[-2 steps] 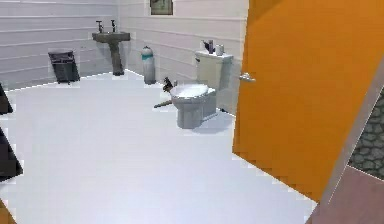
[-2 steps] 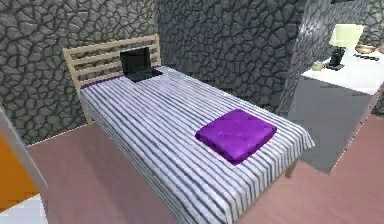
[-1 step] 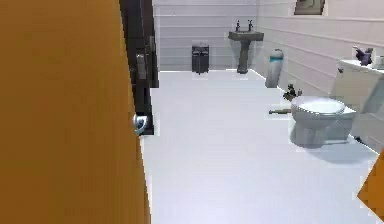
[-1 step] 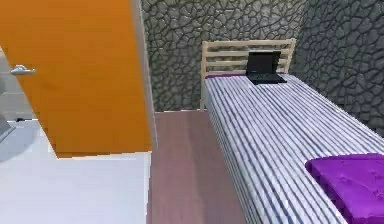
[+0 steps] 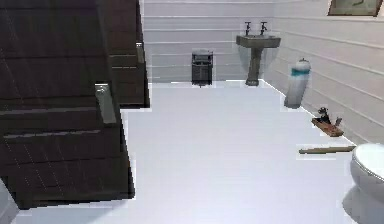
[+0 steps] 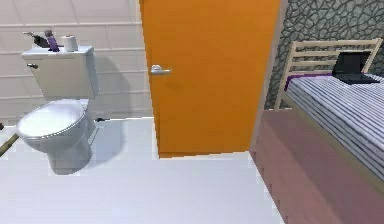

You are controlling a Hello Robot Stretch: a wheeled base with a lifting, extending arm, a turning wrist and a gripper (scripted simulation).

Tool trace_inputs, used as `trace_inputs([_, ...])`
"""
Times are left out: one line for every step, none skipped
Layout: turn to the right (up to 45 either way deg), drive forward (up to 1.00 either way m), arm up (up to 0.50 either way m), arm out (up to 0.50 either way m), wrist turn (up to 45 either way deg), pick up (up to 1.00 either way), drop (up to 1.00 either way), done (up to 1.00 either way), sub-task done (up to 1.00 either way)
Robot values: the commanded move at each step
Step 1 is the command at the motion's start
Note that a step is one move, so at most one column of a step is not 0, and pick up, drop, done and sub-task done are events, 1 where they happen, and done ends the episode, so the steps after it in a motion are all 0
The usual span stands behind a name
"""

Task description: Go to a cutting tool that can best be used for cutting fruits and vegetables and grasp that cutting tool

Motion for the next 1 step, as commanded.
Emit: trace_inputs([-12.0, 0.00, 0.00, 0.00, 0.0, 0.00, 0.00, 0.00, 0.00])
